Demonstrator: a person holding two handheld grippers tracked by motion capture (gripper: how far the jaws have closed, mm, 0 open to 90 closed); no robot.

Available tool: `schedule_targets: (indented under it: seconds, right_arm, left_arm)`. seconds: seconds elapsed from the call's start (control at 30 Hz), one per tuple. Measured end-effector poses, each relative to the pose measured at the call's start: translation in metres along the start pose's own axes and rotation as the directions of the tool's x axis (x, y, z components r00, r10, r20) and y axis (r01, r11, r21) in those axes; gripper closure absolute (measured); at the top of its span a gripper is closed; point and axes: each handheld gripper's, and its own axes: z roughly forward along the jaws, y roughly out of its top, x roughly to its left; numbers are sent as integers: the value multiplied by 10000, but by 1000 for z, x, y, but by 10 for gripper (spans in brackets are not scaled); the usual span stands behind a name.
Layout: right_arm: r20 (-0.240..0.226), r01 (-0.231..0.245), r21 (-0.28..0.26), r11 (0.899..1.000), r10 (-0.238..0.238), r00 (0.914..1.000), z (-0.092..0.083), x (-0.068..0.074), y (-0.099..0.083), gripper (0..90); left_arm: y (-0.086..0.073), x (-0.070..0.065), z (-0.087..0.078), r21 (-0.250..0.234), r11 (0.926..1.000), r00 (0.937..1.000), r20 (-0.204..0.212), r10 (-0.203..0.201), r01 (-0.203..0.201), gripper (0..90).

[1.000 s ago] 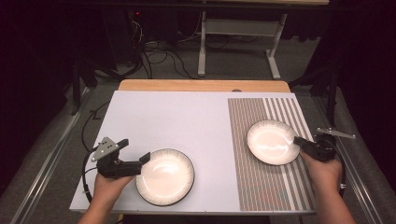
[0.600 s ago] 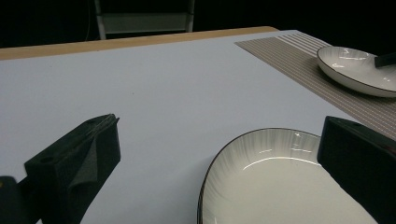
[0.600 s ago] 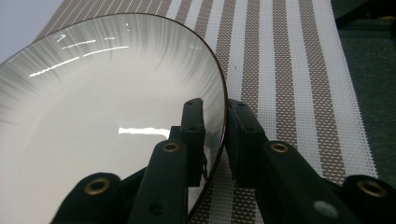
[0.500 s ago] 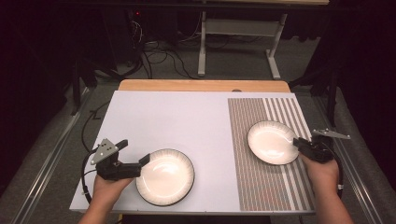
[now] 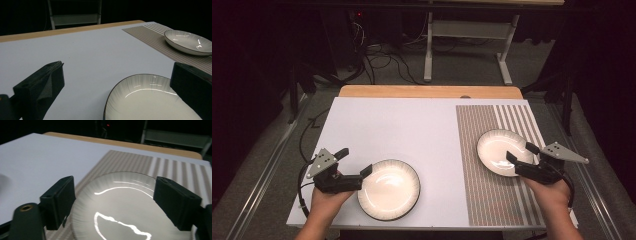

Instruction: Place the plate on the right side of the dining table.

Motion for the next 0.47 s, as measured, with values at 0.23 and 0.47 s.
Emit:
schedule_targets:
  seconds: [0.23,0.47]
  right_arm:
    - [-903,848,-394,9956,-880,9920,-3,48,2,5]
    - [-1170,1225,-695,9900,-1301,9846,-10,68,1,5]
  left_arm:
    - [0,-11,-3,-128,9986,9986,24,522,-522,0]
    - [3,-17,-10,-505,9970,9982,47,596,-593,0]
